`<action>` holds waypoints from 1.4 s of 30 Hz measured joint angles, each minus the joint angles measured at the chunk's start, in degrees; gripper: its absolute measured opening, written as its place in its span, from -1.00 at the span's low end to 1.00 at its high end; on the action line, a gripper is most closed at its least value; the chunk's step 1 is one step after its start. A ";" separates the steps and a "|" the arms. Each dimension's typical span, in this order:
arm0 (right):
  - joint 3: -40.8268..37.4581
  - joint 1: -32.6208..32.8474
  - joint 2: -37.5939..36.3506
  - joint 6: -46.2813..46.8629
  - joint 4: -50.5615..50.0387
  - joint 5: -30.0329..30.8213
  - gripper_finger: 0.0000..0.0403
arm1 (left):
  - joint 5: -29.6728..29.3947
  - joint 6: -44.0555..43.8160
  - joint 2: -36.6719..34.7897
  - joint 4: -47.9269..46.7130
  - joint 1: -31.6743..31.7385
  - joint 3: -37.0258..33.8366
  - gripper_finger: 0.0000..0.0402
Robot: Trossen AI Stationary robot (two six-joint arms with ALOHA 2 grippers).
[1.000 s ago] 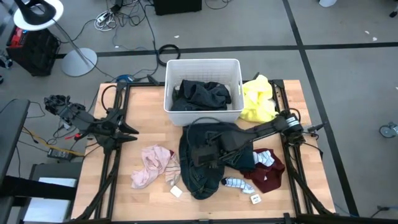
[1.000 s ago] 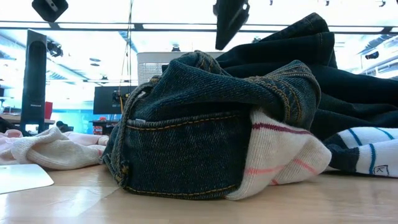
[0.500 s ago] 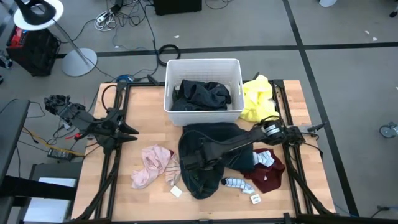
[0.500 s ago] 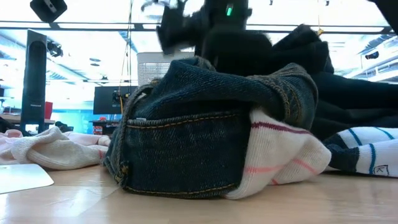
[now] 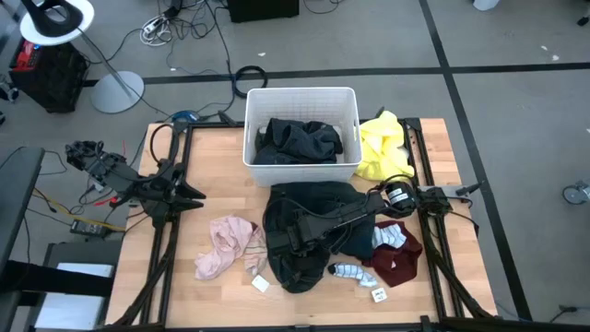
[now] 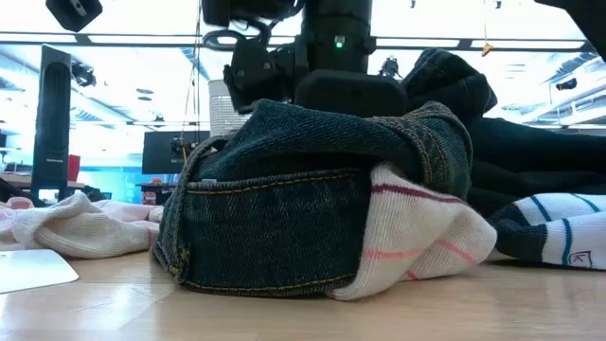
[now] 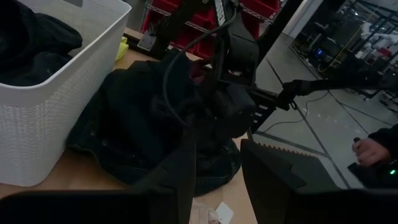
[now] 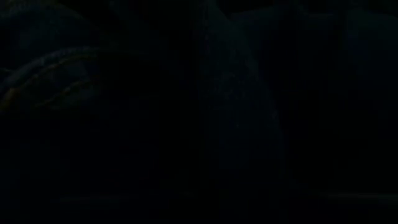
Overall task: Sort clothes
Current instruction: Put the black pants into the white laundry bin
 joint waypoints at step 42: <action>0.05 -2.75 -42.31 -2.75 18.83 19.72 -0.82 | -0.02 0.36 0.00 0.07 0.00 0.00 -0.34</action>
